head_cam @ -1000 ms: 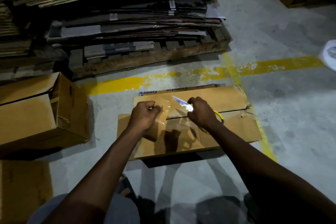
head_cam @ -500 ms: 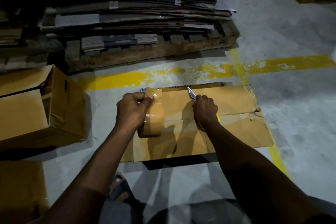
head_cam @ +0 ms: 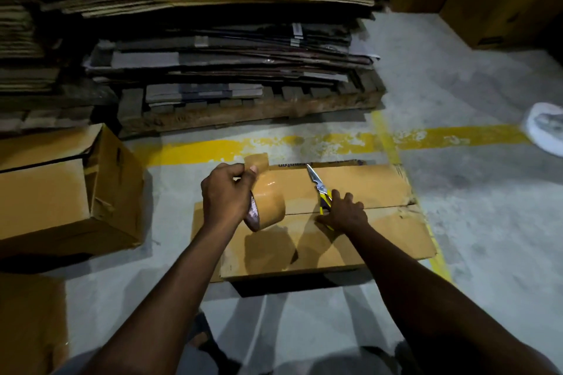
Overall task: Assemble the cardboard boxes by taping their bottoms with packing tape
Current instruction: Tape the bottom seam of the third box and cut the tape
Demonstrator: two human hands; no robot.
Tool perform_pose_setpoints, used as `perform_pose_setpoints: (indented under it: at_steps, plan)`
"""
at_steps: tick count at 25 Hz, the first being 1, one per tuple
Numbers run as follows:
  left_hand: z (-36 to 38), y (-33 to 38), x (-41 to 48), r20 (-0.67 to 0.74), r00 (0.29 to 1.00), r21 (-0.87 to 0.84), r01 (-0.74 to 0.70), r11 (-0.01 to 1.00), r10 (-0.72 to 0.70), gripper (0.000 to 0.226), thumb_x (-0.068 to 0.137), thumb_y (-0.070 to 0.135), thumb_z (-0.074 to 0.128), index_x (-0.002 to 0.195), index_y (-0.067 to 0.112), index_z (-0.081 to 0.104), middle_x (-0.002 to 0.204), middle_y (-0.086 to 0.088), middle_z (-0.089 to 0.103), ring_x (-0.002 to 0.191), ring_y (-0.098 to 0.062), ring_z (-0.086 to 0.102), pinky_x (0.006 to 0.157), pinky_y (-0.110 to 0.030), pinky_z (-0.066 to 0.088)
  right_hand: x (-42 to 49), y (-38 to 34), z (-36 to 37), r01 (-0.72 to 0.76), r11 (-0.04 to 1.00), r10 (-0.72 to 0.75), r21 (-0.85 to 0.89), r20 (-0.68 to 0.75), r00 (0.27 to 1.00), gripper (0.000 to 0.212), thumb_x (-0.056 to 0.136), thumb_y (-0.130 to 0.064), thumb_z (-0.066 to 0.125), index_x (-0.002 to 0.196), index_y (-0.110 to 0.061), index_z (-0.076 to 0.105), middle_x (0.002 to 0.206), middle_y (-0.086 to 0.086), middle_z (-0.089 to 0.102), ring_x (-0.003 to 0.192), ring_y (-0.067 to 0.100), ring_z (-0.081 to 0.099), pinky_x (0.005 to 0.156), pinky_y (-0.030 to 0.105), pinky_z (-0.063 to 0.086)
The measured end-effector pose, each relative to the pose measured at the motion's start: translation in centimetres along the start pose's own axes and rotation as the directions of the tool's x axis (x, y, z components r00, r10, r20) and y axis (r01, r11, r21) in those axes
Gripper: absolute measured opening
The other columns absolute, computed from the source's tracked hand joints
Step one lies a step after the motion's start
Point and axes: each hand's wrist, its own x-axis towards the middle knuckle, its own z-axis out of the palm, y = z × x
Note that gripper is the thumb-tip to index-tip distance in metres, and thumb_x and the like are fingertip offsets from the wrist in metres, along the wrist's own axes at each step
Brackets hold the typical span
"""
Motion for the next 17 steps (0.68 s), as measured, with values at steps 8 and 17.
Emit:
perform_pose_setpoints:
  at_steps: [8, 17]
  plan:
    - [-0.3, 0.0, 2.0, -0.054, 0.998, 0.014, -0.013, 1.000, 0.013, 0.050, 0.092, 0.027, 0.060, 0.050, 0.017, 0.036, 0.055, -0.004, 0.038, 0.063, -0.023, 0.040, 0.058, -0.033, 0.020, 3.4, -1.0, 0.5, 0.384, 0.880, -0.427, -0.279, -0.111, 0.897, 0.051, 0.093, -0.039, 0.057, 0.141, -0.028, 0.041, 0.140, 0.006, 0.041, 0.121, 0.037, 0.041, 0.085, 0.045, 0.049]
    - [1.2, -0.5, 1.7, -0.069, 0.997, -0.035, -0.030, 0.999, 0.028, 0.049, 0.093, 0.027, 0.061, 0.051, 0.014, 0.040, 0.048, 0.001, 0.031, 0.050, -0.008, 0.037, 0.056, -0.027, 0.021, 7.4, -3.6, -0.1, 0.331, 0.909, -0.380, -0.253, -0.178, 0.908, 0.047, 0.088, -0.018, 0.066, 0.132, -0.026, 0.051, 0.143, 0.005, 0.039, 0.128, 0.038, 0.039, 0.079, 0.047, 0.055]
